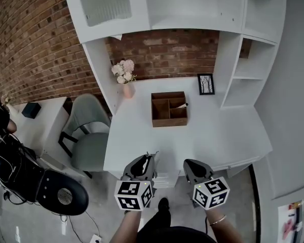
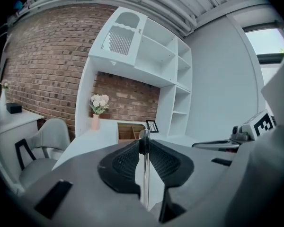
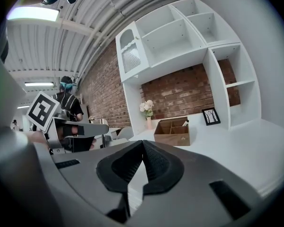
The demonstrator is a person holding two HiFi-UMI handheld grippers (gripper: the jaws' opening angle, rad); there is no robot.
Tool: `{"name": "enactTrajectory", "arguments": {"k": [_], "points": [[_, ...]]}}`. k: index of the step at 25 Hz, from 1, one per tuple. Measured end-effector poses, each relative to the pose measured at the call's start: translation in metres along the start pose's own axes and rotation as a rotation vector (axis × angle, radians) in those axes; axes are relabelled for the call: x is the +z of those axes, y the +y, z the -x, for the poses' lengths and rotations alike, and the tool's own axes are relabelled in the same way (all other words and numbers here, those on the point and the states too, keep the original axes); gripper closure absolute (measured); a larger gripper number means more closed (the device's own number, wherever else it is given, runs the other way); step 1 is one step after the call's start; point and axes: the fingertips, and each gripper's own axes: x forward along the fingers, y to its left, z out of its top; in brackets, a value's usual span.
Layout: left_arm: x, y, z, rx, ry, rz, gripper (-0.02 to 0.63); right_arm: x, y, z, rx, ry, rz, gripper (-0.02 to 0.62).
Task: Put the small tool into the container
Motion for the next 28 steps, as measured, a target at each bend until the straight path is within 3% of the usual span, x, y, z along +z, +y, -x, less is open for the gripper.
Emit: {"name": "enactTrajectory", "arguments": {"k": [11,22,28], "points": [[0.04,0.058,-0.082,-0.055,-0.012,-0.012,0.532,0.025,-0.027,-0.092,-0.046,0.013,0.012,0.591],[0.069,0.071,-0.136,-0.115,-0.034,-0.025,0.532,0.033,-0.06,-0.119,-0.114,0.022,-0.021,0.591],[0.086,0.073,-0.166,-0.126,-0.032,-0.048,0.532,0.039,-0.074,-0.132,-0.111,0.025,-0.02,0.591]]}}
